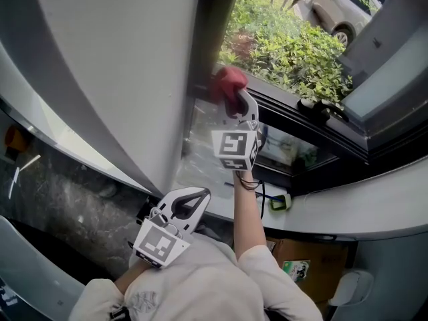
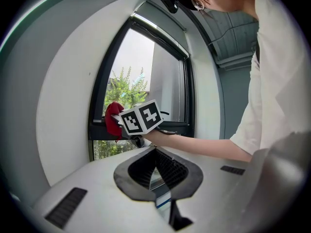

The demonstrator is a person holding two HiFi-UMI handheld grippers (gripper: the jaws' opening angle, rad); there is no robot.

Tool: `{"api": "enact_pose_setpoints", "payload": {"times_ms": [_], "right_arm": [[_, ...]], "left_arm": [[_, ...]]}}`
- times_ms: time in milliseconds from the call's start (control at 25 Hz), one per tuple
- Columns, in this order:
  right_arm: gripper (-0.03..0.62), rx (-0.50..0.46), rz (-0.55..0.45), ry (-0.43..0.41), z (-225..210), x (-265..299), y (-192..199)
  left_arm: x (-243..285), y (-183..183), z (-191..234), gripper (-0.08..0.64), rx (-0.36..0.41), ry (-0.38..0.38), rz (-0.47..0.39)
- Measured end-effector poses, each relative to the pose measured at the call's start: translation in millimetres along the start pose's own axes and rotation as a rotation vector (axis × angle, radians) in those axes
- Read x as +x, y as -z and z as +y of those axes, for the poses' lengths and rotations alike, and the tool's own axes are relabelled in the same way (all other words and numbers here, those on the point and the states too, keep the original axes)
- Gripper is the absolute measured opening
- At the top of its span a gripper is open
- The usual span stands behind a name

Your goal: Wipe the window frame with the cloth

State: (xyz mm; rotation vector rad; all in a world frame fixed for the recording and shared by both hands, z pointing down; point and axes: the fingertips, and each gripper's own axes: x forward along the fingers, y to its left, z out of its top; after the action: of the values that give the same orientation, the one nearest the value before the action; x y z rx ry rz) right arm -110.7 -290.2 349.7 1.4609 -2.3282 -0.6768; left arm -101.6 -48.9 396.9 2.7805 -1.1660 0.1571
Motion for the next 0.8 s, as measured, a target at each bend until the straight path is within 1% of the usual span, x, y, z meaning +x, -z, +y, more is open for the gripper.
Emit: {"api": "enact_pose_setpoints", "payload": {"times_ms": [120,280,680,800], "right_arm": [[0.086,0.005,0.001,0.007,-3,-2,2],[0.086,0.014,0.005,0.02,-6,-4,6],[0.086,0.015,0.019,0.053,-18,-14,12],[0.086,0.02,0.028,0.061,-21,-17,14]], "left_arm": [[-1,2,0,0.009,-0.01,0.004,-0.009],[-2,0,1,0.009,0.008,0.008,-0.005],[-2,-1,-3,0.009,0.012,0.03,-0.006],[-3,-4,-4,0.009,-0.012,0.041,-0.02]]}}
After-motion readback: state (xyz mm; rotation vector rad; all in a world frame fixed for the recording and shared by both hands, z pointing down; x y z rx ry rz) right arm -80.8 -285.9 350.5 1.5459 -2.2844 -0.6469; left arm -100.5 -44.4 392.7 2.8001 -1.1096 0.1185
